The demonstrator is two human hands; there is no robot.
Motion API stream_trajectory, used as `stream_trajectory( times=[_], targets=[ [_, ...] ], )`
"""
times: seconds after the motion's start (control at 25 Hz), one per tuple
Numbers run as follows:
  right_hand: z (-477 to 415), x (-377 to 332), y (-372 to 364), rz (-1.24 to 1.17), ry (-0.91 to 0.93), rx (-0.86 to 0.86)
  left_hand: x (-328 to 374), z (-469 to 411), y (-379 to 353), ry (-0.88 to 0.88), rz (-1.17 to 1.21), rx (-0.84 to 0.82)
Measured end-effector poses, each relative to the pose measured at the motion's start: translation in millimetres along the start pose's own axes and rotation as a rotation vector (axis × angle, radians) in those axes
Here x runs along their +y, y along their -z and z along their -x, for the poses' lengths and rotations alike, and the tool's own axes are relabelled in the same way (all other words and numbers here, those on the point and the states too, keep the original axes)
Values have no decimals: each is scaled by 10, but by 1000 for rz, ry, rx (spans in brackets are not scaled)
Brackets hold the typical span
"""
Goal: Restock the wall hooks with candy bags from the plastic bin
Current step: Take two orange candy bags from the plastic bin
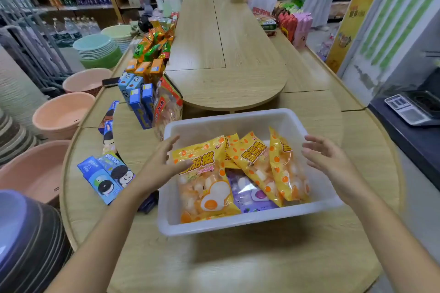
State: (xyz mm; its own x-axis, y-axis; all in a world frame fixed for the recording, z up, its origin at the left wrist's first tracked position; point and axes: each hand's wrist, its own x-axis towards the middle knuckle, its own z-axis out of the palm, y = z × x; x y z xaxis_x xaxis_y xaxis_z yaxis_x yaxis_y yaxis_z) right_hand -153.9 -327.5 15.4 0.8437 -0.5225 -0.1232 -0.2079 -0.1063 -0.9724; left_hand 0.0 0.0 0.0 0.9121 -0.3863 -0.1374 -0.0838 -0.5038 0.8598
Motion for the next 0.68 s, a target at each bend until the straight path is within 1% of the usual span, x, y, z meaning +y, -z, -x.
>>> stream_trajectory(
  times=[0.12,0.16,0.28,0.4,0.48,0.52,0.6,0.68],
  targets=[
    [-285,173,-255,227,-124,62,-8,-185,-305,143,-63,14],
    [-320,258,-366,301,-151,71,-44,-194,-431,160,-61,50],
    [-346,612,-467,398,-166,124,-271,-151,-656,185,7,166],
    [-394,741,-471,498,-202,174,-320,-159,-779,201,-14,265],
    [-397,805,-498,514,-234,144,-315,-142,-863,203,-47,284],
    [-390,815,-511,507,-237,124,-311,-130,-886,194,-25,297],
    [-396,827,-510,447,-234,91,-290,-104,-921,217,110,282],
    [-396,807,-480,315,-211,73,-284,-64,-925,237,196,260]
  ],
)
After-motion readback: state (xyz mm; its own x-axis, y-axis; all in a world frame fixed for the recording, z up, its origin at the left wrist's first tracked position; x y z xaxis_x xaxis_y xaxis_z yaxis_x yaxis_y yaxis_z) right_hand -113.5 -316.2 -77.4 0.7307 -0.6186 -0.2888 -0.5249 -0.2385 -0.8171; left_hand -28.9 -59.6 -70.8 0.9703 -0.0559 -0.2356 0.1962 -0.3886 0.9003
